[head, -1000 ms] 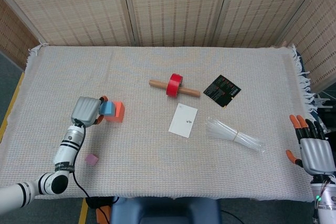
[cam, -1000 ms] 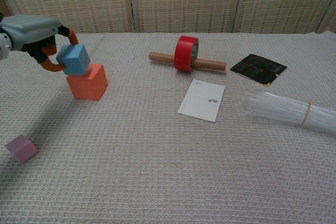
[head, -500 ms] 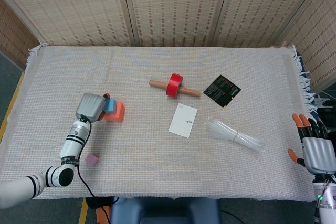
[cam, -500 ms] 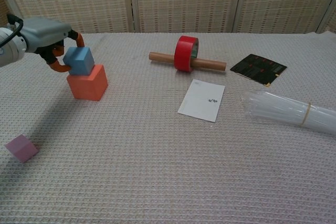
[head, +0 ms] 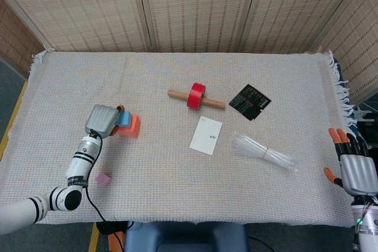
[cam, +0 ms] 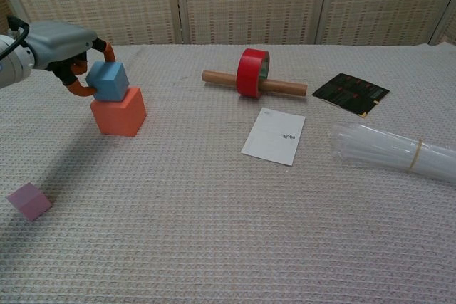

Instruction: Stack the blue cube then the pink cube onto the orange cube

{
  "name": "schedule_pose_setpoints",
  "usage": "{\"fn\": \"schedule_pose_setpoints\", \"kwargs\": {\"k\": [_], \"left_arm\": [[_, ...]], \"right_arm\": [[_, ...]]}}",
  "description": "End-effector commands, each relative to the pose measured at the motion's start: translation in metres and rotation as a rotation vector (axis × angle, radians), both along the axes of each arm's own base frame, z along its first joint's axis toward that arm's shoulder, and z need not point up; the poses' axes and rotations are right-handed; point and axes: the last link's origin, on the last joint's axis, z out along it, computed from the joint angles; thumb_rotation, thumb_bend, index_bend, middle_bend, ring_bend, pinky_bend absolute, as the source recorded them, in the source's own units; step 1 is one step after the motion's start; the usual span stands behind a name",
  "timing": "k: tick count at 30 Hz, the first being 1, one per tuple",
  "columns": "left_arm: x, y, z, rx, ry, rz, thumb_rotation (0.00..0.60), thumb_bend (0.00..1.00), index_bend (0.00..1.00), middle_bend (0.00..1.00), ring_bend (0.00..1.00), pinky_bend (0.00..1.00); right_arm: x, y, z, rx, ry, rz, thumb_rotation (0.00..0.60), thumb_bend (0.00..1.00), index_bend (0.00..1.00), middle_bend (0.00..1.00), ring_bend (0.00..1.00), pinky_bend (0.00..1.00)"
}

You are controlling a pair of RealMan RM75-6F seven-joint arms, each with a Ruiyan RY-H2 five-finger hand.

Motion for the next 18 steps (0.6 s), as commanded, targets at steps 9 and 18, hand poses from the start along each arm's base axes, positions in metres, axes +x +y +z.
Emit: {"fn": "schedule_pose_setpoints", "kwargs": {"k": [9, 18], "left_arm": [[-0.0028, -0.0004, -0.0002, -0.016, 0.004, 0.01, 0.6, 0.3, 0.43, 1.0, 0.97, 1.0], [-0.0022, 0.0002, -0.0003, -0.02, -0.002, 0.005, 0.6, 0.3, 0.21, 1.0, 0.97, 1.0]], "right_arm": [[0.001, 0.0003, -0.001, 0.002, 0.0, 0.002, 0.6, 0.16, 0.0, 0.0, 0.0, 0.0], [0.0011, 0.0003, -0.0013, 0.001, 0.002, 0.002, 0.6, 0.16, 0.0, 0.0, 0.0, 0.0]]}}
